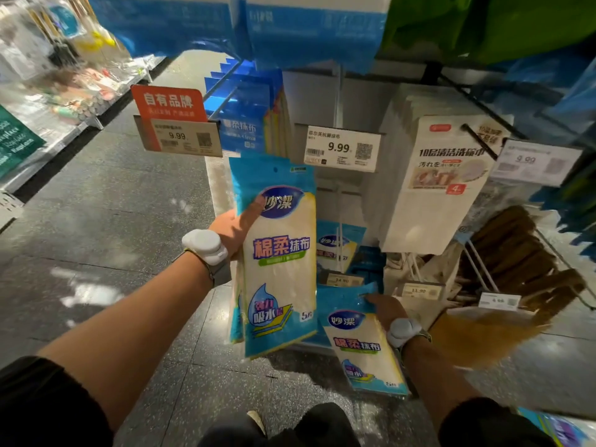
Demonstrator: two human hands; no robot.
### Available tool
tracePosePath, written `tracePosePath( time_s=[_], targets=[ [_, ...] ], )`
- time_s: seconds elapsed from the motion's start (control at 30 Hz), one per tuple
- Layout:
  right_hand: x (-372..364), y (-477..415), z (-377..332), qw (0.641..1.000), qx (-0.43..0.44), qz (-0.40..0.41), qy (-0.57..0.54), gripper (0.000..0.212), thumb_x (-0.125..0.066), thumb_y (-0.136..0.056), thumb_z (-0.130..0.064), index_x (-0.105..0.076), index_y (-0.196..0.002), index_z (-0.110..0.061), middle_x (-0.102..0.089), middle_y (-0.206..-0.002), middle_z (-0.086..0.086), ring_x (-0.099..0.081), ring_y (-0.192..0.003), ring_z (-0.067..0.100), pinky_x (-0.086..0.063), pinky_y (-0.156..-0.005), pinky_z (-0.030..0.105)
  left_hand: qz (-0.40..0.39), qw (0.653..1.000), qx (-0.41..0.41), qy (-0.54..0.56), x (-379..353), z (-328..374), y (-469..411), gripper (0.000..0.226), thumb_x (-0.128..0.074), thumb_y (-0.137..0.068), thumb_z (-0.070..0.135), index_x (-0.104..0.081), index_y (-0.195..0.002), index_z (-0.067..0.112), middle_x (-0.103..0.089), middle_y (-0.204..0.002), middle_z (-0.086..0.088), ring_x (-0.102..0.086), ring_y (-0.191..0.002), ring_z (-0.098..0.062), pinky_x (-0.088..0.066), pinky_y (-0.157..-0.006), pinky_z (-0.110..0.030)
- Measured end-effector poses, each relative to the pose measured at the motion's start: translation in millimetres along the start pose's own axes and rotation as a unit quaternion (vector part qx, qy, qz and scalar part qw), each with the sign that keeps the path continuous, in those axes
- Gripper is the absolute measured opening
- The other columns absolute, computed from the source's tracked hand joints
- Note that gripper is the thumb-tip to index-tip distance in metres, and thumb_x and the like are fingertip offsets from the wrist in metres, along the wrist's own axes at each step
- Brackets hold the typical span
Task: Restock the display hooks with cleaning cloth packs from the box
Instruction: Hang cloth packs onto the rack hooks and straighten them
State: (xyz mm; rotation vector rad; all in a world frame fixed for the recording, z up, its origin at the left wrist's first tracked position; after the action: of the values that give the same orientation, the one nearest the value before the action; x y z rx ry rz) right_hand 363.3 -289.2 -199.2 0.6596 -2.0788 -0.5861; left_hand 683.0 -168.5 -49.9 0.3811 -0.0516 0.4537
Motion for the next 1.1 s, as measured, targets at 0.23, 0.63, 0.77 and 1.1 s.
tracePosePath(
  time_s=[0.23,0.63,0.77,1.1],
  targets=[
    [-5.7,-35.2,-1.7,0.994,0.012,-0.056,0.098,0.041,-0.037,-0.108,-0.011,-0.039,-0.149,-0.006,-0.036,-0.157,0.02,-0.037,-0.144,0.034,-0.026,-0.119,0.034,0.025,1.0,0.004,0.002,-7.1,7.2,-3.3,0.048,-0.054,-0.092,0.07,-0.073,-0.105,0.028,-0.08,-0.102,-0.008,-0.076,-0.097,-0.033,-0.06,-0.089,-0.059],
    [3.4,-54.6,-20.8,0.999,0.049,0.016,-0.005,0.036,-0.044,-0.104,-0.014,-0.06,-0.133,0.001,-0.059,-0.135,0.028,-0.054,-0.128,0.043,-0.043,-0.11,0.047,0.038,0.999,0.02,0.027,-16.2,4.8,-14.8,0.046,-0.055,-0.093,0.066,-0.072,-0.111,0.026,-0.08,-0.104,-0.008,-0.077,-0.096,-0.031,-0.06,-0.09,-0.055],
    [5.3,-42.8,-26.0,0.993,0.083,-0.008,0.086,0.035,-0.042,-0.106,-0.016,-0.054,-0.138,-0.006,-0.055,-0.143,0.02,-0.052,-0.132,0.036,-0.04,-0.107,0.033,0.027,0.999,0.018,0.026,-17.2,2.3,-16.4,0.053,-0.057,-0.089,0.072,-0.072,-0.115,0.028,-0.079,-0.109,-0.009,-0.076,-0.101,-0.032,-0.058,-0.093,-0.059],
    [8.1,-45.9,-23.6,0.994,0.034,0.057,-0.082,0.035,-0.053,-0.097,-0.026,-0.07,-0.111,0.001,-0.066,-0.123,0.027,-0.061,-0.116,0.042,-0.05,-0.095,0.043,0.048,0.998,0.026,0.028,-26.2,2.8,-18.3,0.049,-0.056,-0.091,0.068,-0.072,-0.111,0.027,-0.08,-0.103,-0.009,-0.076,-0.097,-0.033,-0.06,-0.09,-0.055]
  ],
)
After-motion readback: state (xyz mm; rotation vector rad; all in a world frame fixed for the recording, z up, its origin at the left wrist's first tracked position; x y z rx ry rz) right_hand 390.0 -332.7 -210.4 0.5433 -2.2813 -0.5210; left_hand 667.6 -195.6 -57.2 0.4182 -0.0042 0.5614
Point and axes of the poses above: each hand's wrist, its own y-axis away from the middle knuckle, its own x-axis out of the back of the hand, z = x × y, the point moved 3 cm from there along -y, towards the middle knuckle
